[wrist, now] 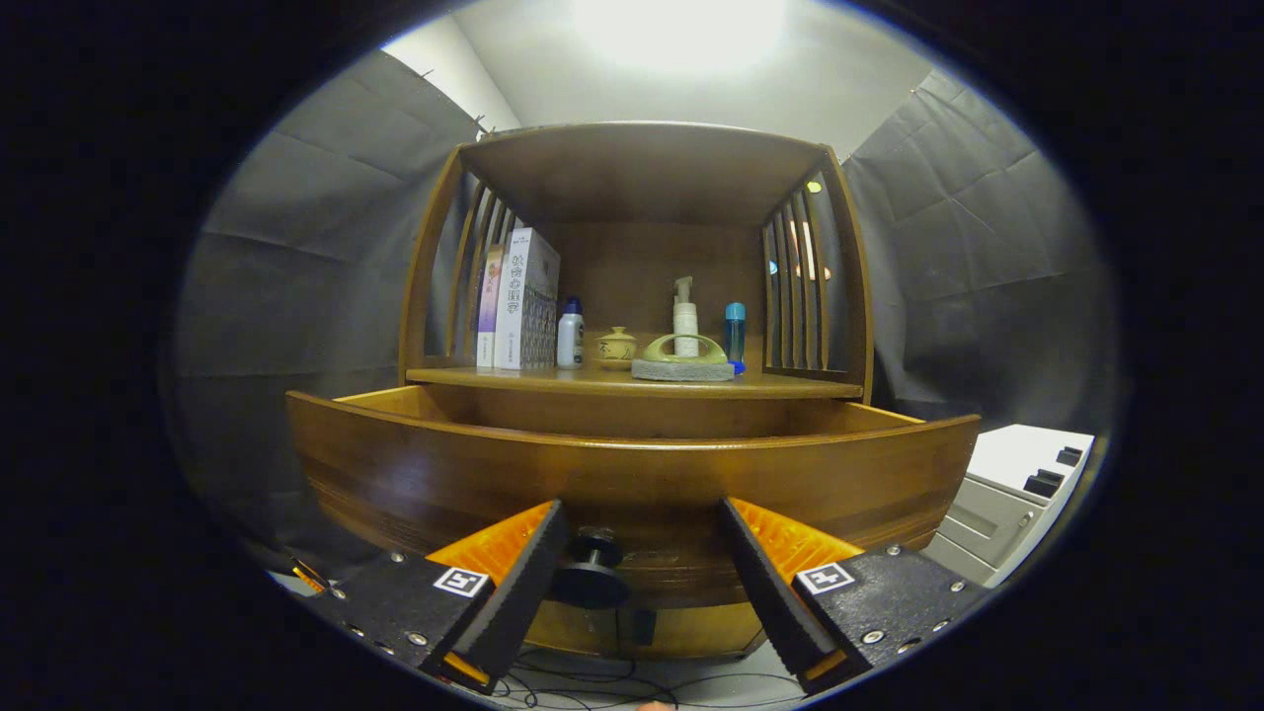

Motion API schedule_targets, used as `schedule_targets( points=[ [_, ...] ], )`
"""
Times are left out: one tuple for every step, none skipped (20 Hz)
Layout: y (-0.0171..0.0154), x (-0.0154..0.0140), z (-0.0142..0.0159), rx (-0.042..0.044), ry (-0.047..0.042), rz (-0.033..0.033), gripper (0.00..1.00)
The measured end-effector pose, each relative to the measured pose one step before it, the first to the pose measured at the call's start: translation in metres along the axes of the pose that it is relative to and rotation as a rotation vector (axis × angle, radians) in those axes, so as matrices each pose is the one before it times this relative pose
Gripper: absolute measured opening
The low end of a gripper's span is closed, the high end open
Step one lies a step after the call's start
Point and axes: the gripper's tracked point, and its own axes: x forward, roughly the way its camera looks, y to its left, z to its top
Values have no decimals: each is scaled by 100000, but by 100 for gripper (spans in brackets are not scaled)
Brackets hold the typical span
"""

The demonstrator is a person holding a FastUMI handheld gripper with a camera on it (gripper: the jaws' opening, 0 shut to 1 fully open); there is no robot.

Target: Pull open the drawer, take out the items inside it, and place them on the countertop above the cabinet.

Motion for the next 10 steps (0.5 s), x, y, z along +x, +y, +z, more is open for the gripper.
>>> schedule_targets(
  points=[
    [44,455,147,772,-204,-30,97],
    [25,373,387,197,-883,-187,97],
    [-84,615,-196,282,1192,-204,98],
    [33,315,-170,374,433,191,98],
    [80,572,99,114,-136,-162,98],
    [-4,332,78,164,512,-96,98],
    [25,672,-7,-86,-222,-108,98],
    [33,416,-34,-67,293,-7,98],
    [-58,394,66,32,-156,-32,98],
    [18,453,-29,-25,92,-50,98]
  ],
)
